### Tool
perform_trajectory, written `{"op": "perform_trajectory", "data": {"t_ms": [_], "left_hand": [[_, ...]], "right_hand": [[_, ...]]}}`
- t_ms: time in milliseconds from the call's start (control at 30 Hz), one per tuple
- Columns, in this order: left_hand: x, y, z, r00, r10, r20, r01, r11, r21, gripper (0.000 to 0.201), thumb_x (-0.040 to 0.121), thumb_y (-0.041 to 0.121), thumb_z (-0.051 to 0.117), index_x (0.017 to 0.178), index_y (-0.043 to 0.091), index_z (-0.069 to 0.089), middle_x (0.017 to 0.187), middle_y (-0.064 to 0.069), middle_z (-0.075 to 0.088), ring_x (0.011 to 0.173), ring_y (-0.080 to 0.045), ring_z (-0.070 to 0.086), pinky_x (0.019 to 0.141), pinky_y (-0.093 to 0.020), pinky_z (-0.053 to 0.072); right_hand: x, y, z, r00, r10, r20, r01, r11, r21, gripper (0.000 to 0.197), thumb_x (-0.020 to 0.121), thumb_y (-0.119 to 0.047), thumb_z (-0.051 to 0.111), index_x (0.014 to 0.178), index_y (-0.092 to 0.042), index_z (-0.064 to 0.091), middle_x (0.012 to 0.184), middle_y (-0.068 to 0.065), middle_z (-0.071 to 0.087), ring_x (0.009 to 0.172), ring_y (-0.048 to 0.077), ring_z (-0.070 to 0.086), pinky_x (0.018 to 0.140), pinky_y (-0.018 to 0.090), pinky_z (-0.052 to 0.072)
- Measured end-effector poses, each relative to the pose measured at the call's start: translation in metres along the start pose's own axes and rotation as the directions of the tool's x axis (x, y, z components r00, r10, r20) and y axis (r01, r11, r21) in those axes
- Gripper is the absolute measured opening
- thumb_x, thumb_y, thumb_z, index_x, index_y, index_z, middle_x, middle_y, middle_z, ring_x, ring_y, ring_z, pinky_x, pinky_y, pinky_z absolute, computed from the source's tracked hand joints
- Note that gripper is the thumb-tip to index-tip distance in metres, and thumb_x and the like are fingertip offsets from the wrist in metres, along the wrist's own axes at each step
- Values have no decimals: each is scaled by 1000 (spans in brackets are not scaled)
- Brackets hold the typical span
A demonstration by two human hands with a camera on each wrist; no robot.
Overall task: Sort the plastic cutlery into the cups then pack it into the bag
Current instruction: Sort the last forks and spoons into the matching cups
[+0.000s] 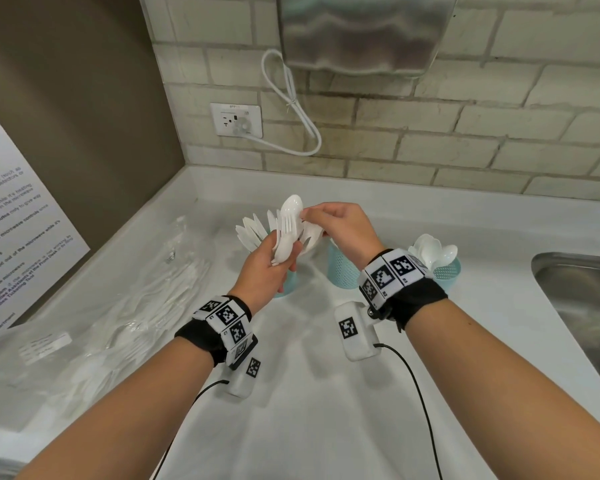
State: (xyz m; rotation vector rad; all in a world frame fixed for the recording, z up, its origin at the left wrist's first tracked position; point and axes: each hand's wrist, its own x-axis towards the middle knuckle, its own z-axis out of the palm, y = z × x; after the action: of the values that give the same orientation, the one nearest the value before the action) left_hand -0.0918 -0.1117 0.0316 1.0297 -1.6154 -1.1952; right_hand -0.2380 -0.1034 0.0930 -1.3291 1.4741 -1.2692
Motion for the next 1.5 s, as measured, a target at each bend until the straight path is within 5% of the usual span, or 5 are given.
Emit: {"op": "perform_trajectory", "data": {"t_ms": [167, 400, 800, 1167, 1500], "left_hand": [[0, 2, -1, 1000, -16, -7, 16, 999, -30, 13, 96, 31, 52, 107, 25, 56, 69, -3, 54, 45, -8, 41, 46, -25, 36], [1, 5, 1, 998, -42, -56, 37, 995, -95, 28, 98, 30, 50, 115, 10, 57, 63, 2, 61, 46, -16, 41, 44, -25, 37], [-2, -2, -3, 998, -54, -34, 52, 997, -54, 17, 98, 32, 49, 108, 20, 55, 65, 2, 60, 45, -9, 44, 45, -24, 36], [6, -25, -35, 957, -18, -288, 47, 994, 95, 13, 98, 14, 42, 105, 23, 48, 79, 1, 56, 66, -19, 47, 60, -34, 39], [5, -4, -26, 954, 40, -298, -46, 999, -12, 5, 100, 21, 45, 100, 26, 44, 76, 1, 55, 52, -11, 46, 48, -23, 41]], "right_hand": [[3, -1, -5, 998, -36, 48, 45, 976, -211, 8, 78, -20, 73, 86, -19, 72, 56, -19, 55, 48, -9, 50, 54, 7, 34], [3, -4, -5, 998, -52, 22, 56, 972, -227, 15, 78, -11, 66, 77, -26, 69, 91, -2, 70, 94, 16, 65, 88, 27, 49], [15, -12, -7, 992, -33, -119, 30, 999, -28, 20, 81, -4, 68, 98, -13, 73, 81, -1, 67, 83, 17, 63, 91, 30, 52], [30, -32, 1, 734, -410, -541, 461, 886, -45, 21, 96, -7, 42, 102, -23, 55, 104, -14, 39, 93, 19, 58, 83, 41, 56], [14, 19, 34, 968, -175, -178, 133, 965, -226, 37, 90, -38, 57, 121, -17, 55, 112, 1, 44, 104, 11, 42, 94, 23, 34]]}}
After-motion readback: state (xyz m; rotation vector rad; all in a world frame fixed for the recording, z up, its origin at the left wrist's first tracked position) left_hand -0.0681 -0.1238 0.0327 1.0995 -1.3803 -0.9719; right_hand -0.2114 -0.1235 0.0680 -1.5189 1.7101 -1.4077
